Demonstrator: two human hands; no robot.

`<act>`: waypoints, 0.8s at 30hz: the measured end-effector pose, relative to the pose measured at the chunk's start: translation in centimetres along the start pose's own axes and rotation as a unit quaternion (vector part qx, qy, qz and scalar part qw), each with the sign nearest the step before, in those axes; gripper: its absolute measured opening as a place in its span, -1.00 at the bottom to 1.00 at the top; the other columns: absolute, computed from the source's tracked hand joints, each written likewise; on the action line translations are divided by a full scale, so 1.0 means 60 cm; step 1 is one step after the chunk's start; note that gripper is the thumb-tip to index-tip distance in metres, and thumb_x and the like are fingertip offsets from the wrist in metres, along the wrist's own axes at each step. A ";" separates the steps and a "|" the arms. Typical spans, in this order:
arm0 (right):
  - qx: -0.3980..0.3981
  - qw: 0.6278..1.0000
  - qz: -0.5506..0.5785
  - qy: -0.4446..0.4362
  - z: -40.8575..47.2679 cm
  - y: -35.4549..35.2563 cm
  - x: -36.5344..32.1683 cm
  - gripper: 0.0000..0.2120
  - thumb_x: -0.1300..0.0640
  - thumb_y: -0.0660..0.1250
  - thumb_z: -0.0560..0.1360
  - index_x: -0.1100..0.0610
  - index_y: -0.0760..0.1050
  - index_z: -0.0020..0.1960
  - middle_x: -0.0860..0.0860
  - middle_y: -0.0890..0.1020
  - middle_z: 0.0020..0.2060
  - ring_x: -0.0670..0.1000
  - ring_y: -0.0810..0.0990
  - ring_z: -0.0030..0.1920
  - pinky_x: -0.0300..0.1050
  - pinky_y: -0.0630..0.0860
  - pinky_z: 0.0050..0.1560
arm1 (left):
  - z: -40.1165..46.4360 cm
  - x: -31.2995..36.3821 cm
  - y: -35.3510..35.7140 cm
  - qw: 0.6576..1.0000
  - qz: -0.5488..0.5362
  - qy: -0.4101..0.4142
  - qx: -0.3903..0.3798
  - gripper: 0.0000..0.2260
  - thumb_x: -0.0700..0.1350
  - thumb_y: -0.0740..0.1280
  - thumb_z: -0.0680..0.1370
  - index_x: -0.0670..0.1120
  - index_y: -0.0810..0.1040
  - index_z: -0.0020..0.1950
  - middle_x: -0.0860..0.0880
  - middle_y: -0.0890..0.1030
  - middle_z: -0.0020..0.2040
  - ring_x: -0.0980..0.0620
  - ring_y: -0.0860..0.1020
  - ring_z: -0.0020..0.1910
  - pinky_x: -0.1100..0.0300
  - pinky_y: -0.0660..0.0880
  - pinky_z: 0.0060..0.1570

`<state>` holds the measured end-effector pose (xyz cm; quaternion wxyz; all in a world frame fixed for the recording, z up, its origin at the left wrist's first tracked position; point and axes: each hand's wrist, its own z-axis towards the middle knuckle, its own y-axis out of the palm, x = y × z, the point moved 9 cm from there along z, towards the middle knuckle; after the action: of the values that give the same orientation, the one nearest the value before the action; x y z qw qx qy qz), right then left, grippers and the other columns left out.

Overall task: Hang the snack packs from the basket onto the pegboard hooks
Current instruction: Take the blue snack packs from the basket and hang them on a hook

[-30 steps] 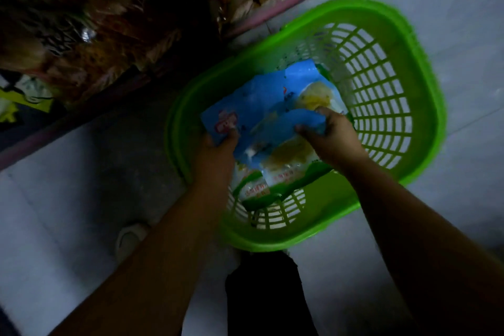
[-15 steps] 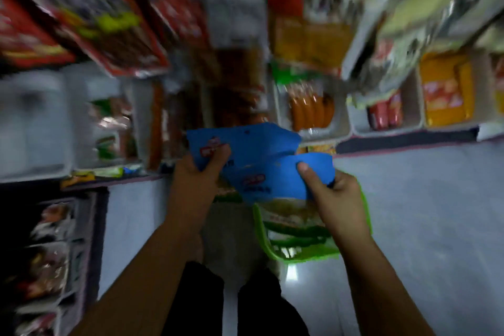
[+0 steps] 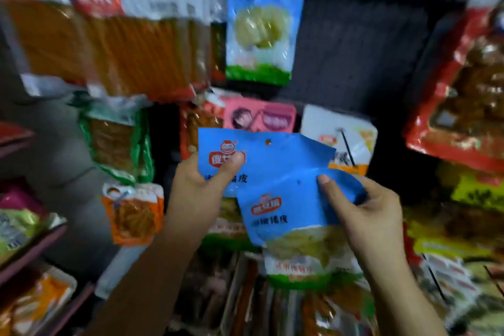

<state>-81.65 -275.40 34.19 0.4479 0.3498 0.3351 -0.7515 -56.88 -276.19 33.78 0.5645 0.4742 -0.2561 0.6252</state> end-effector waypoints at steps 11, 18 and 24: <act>0.042 0.992 0.030 -0.119 0.106 0.144 -0.179 -0.76 -0.22 0.49 0.24 -0.11 0.62 -0.21 -0.11 0.68 -0.41 -0.19 0.60 -0.42 -0.22 0.53 -0.41 | 0.176 0.088 -0.075 0.986 -0.121 -0.016 -0.111 -0.73 0.03 0.43 0.25 -0.04 0.69 -0.11 -0.14 0.71 -0.11 -0.14 0.68 -0.13 0.00 0.60 -0.10; 0.103 0.977 0.042 -0.180 0.181 0.108 -0.256 -0.72 -0.17 0.38 0.29 0.05 0.59 -0.24 -0.03 0.67 -0.42 -0.10 0.62 -0.43 -0.17 0.51 -0.46 | 0.263 0.164 -0.022 0.981 -0.112 0.063 -0.147 -0.82 -0.05 0.43 0.26 -0.04 0.68 -0.18 -0.09 0.72 -0.16 -0.04 0.69 -0.19 0.22 0.58 -0.31; 0.109 0.966 0.083 -0.218 0.234 0.096 -0.301 -0.81 -0.05 0.41 0.43 0.07 0.58 -0.20 -0.03 0.69 -0.37 -0.10 0.65 -0.40 -0.14 0.57 -0.44 | 0.306 0.250 0.008 0.980 -0.084 0.154 -0.094 -0.89 -0.06 0.44 0.42 0.05 0.66 -0.32 0.01 0.71 -0.26 0.02 0.69 -0.27 0.16 0.61 -0.33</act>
<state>-73.21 -281.12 55.47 0.5302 0.2510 0.1155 -0.8016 -50.45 -285.03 54.80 0.6895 0.3369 -0.1835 0.6144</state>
